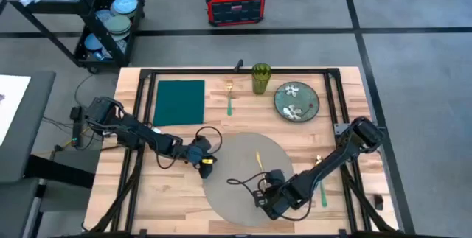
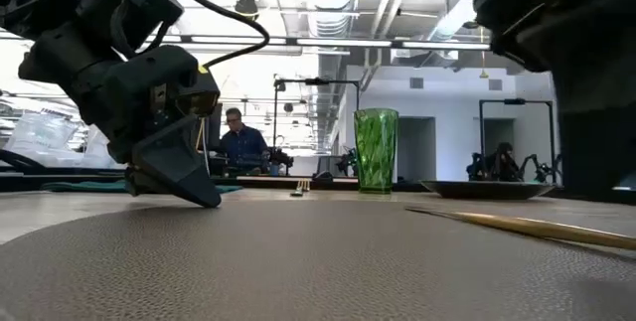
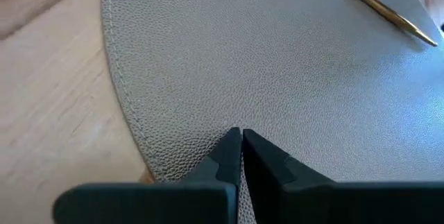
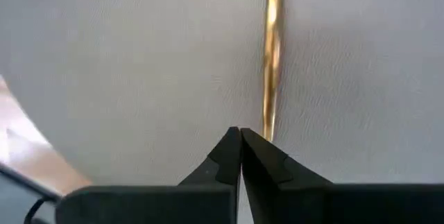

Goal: Set table place
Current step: Put the spoon on the gray placemat

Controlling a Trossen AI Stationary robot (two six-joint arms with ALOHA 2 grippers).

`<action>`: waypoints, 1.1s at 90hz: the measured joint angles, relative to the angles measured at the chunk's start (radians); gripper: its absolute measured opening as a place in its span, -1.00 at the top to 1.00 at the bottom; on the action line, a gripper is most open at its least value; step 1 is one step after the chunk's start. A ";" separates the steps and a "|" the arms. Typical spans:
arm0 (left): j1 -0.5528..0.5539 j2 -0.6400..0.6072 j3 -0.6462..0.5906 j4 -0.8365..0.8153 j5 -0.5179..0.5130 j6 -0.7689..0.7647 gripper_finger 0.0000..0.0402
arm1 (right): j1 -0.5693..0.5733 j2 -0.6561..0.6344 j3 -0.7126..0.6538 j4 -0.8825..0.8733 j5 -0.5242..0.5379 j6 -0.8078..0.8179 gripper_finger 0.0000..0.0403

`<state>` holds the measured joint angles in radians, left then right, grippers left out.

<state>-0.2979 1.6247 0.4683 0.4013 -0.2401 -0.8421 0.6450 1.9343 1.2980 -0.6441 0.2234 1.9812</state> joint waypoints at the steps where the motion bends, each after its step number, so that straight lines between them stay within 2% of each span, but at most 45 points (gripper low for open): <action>1: 0.000 0.000 0.000 0.000 0.000 0.000 1.00 | 0.000 0.000 0.000 -0.006 0.001 0.000 1.00; 18: 0.001 0.000 0.000 0.002 -0.001 -0.001 1.00 | 0.011 0.000 0.004 -0.036 0.077 -0.014 1.00; 23: 0.001 0.000 0.000 0.000 -0.001 -0.009 1.00 | 0.022 -0.009 0.023 -0.133 0.134 0.013 1.00; 28: 0.001 0.000 0.001 -0.007 -0.002 -0.017 1.00 | 0.030 -0.028 0.058 -0.296 0.147 0.043 1.00; 35: 0.001 -0.001 0.002 -0.016 -0.004 -0.030 1.00 | 0.046 -0.053 0.104 -0.590 0.114 0.093 1.00; 40: 0.001 -0.001 0.002 -0.016 -0.004 -0.035 1.00 | 0.063 -0.064 0.117 -0.774 0.052 0.101 1.00; 50: 0.004 -0.010 0.002 -0.026 -0.003 -0.037 1.00 | 0.114 -0.091 0.120 -0.930 -0.083 0.103 1.00; 55: 0.007 -0.010 0.002 -0.027 0.000 -0.047 1.00 | 0.147 -0.105 0.108 -0.914 -0.117 0.102 0.99; 61: 0.013 -0.010 0.002 -0.028 0.000 -0.064 1.00 | 0.177 -0.114 0.072 -0.795 -0.150 0.097 0.94; 67: 0.018 -0.010 0.002 -0.028 0.000 -0.080 1.00 | 0.196 -0.114 0.034 -0.676 -0.189 0.089 0.84; 75: 0.018 -0.010 0.002 -0.028 0.000 -0.096 1.00 | 0.208 -0.114 -0.018 -0.615 -0.253 0.104 0.69; 99: 0.020 -0.011 0.002 -0.027 0.017 -0.132 1.00 | 0.189 -0.118 -0.087 -0.683 -0.301 0.145 0.29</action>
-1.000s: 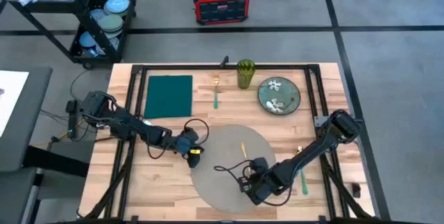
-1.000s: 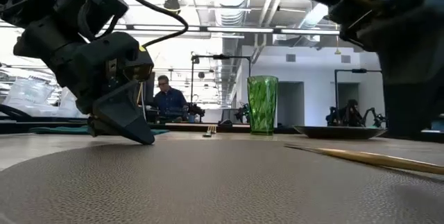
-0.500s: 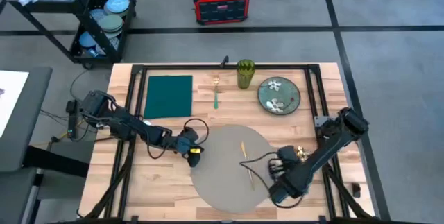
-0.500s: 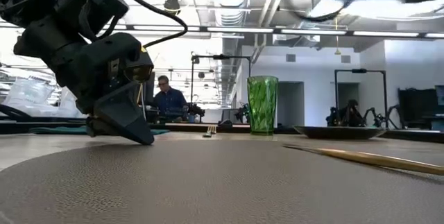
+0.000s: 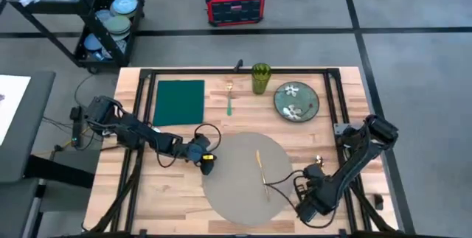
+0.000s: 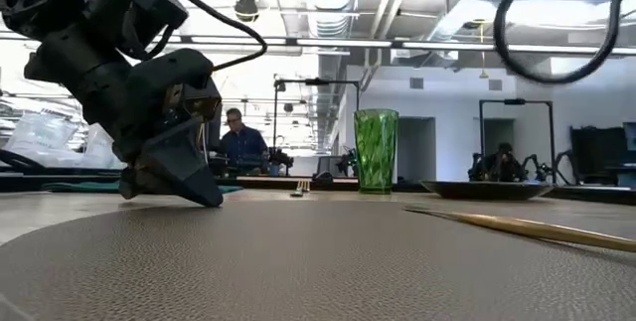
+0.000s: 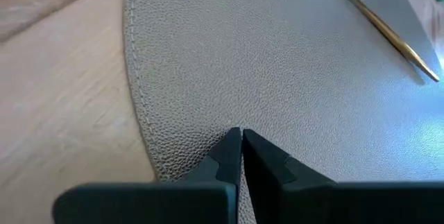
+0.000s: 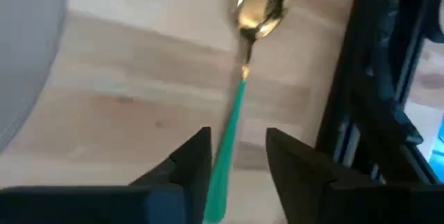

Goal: Set table place
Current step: Put the spoon on the gray placemat

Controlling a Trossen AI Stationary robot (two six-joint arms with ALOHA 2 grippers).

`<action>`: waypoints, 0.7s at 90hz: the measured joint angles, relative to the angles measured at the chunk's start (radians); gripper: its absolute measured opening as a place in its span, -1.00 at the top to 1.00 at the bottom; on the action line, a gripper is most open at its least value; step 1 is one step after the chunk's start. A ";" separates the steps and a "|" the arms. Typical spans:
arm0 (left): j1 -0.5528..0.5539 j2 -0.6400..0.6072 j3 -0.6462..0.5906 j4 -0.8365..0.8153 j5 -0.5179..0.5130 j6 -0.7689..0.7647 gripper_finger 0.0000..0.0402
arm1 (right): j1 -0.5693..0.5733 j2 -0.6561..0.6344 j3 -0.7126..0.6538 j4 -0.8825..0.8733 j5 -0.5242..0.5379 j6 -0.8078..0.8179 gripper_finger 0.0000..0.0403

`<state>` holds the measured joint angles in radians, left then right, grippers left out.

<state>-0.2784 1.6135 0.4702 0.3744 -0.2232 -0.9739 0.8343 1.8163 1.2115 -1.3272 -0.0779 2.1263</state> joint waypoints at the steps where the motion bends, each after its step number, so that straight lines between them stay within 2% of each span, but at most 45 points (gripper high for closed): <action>1: 0.001 0.000 0.000 0.000 0.002 0.000 1.00 | -0.001 0.000 -0.004 0.001 -0.002 0.002 0.28; 16: 0.001 -0.002 0.000 0.002 0.052 -0.003 1.00 | -0.004 -0.002 -0.103 0.080 -0.077 0.061 0.19; 29: 0.001 -0.002 0.000 0.003 0.073 -0.004 1.00 | -0.027 -0.045 -0.224 0.289 -0.082 0.074 0.19; 57: 0.002 -0.002 0.000 0.009 0.084 -0.019 1.00 | -0.074 -0.156 -0.408 0.325 -0.067 0.080 0.19; 63: 0.002 -0.002 0.000 0.009 0.084 -0.019 1.00 | -0.087 -0.187 -0.462 0.381 -0.071 0.080 0.20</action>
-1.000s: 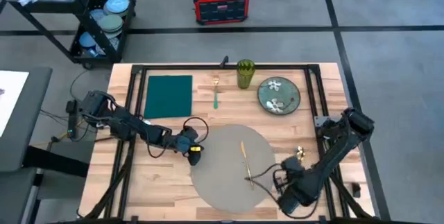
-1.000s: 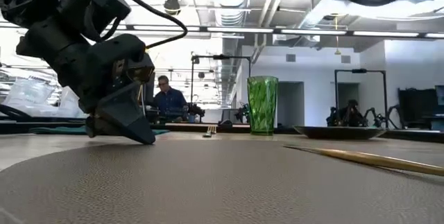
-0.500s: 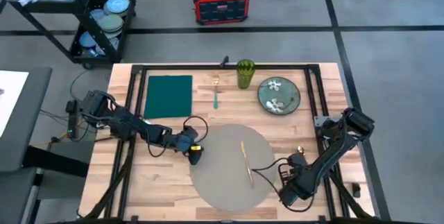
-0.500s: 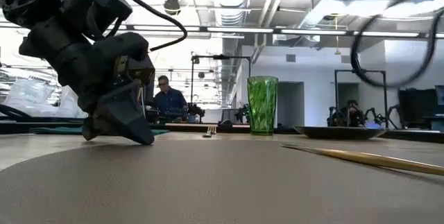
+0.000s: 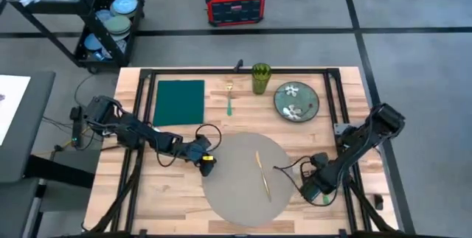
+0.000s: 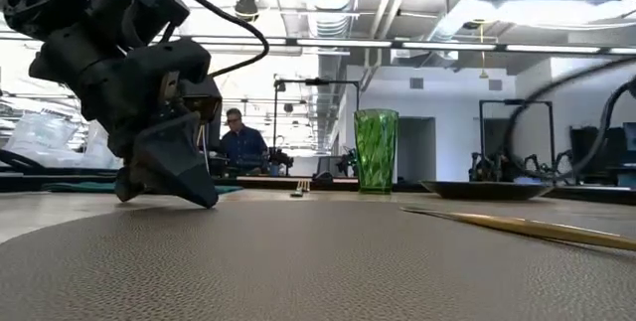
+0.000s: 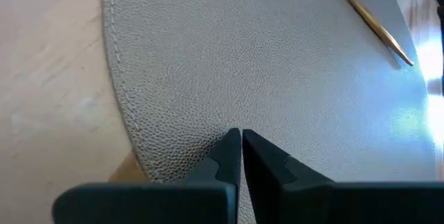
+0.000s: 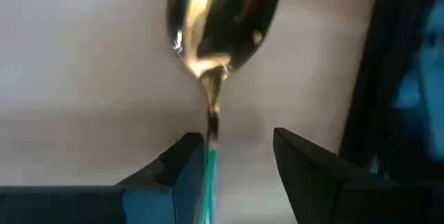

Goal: Set table place
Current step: Put the spoon on the gray placemat

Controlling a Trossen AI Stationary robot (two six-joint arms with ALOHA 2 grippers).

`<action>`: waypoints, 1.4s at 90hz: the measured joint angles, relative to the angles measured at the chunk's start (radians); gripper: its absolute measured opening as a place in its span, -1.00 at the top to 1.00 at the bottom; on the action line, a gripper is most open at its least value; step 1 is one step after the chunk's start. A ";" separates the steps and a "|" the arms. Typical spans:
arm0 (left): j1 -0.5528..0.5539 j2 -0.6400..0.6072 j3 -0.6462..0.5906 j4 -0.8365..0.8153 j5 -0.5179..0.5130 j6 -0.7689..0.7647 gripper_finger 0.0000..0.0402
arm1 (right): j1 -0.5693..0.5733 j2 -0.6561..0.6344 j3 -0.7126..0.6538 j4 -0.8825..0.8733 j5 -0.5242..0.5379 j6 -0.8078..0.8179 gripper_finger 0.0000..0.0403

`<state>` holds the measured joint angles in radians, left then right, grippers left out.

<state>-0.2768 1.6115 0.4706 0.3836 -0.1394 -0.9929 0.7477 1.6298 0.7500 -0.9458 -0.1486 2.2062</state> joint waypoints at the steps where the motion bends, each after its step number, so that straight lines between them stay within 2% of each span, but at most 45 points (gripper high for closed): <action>1: 0.000 0.000 0.000 0.000 0.000 0.000 1.00 | -0.002 -0.004 -0.008 0.011 0.000 0.000 0.20; 11: 0.001 0.000 0.000 0.001 0.000 -0.003 1.00 | -0.019 -0.034 -0.050 0.074 0.002 -0.001 0.31; 39: 0.002 0.001 0.000 0.001 0.000 -0.005 1.00 | -0.024 -0.044 -0.060 0.091 0.025 -0.012 0.66; 53: 0.002 0.001 0.000 0.000 -0.001 -0.003 1.00 | -0.033 -0.044 -0.062 0.074 0.008 -0.019 0.95; 78: 0.002 0.001 0.000 0.000 0.000 0.000 1.00 | -0.037 -0.038 -0.030 0.055 0.013 -0.035 0.99; 103: -0.014 0.002 0.000 -0.002 -0.005 0.005 1.00 | -0.040 -0.034 0.068 0.061 0.188 -0.056 1.00; 126: -0.017 0.002 0.000 -0.002 -0.002 0.005 1.00 | -0.068 -0.036 0.111 0.072 0.229 -0.069 1.00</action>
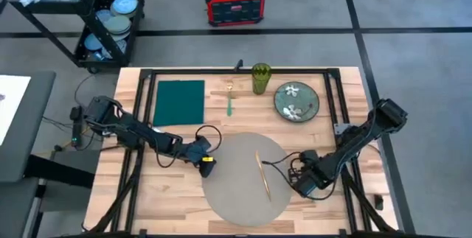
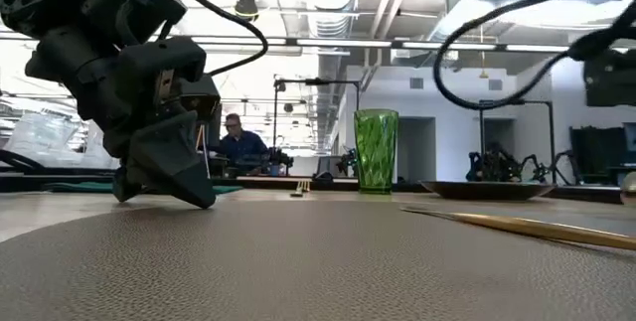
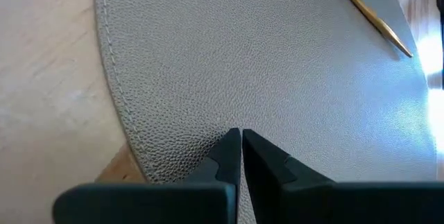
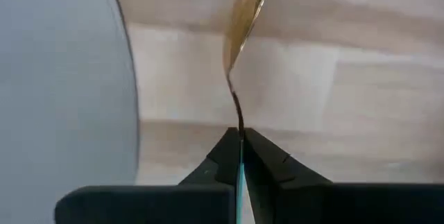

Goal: Set table place
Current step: Put the spoon on the gray placemat

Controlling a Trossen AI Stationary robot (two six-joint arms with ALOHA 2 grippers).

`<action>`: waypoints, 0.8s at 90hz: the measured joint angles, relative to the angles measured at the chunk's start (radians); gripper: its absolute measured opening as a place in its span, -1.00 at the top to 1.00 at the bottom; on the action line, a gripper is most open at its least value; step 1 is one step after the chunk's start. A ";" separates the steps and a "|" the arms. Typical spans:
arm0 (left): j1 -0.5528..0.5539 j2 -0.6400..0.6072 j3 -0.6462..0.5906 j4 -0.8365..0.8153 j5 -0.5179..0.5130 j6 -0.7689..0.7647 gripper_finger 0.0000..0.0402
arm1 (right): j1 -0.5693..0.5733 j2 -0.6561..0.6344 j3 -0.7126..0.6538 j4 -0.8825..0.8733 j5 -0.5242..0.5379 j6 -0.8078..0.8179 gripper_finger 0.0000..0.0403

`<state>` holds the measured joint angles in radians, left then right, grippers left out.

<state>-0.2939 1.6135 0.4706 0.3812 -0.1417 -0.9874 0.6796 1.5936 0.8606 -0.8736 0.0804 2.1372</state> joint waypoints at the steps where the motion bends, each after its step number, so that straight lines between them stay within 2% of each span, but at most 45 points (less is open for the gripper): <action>1: 0.000 0.000 0.000 0.000 0.000 0.000 1.00 | -0.002 0.000 0.001 0.000 0.002 0.000 1.00; 16: -0.008 0.000 0.000 0.000 0.000 0.004 1.00 | -0.006 -0.002 0.021 0.062 0.053 -0.025 1.00; 33: -0.009 0.000 0.000 -0.001 0.002 0.007 1.00 | -0.009 -0.002 0.041 0.306 0.209 -0.113 1.00; 41: -0.009 0.000 0.000 -0.001 0.003 0.011 1.00 | -0.008 -0.002 0.041 0.333 0.279 -0.127 1.00; 50: -0.009 0.000 0.000 -0.001 0.003 0.013 1.00 | -0.011 0.000 -0.002 0.362 0.301 -0.126 1.00; 63: -0.009 0.000 0.000 -0.001 0.003 0.014 1.00 | -0.020 0.001 -0.115 0.599 0.308 -0.145 1.00; 72: -0.009 0.000 0.000 -0.002 0.003 0.014 1.00 | -0.034 0.001 -0.155 0.663 0.308 -0.156 1.00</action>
<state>-0.3027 1.6135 0.4702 0.3794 -0.1387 -0.9733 0.6454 1.5948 0.7051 -0.2109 0.3880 1.9809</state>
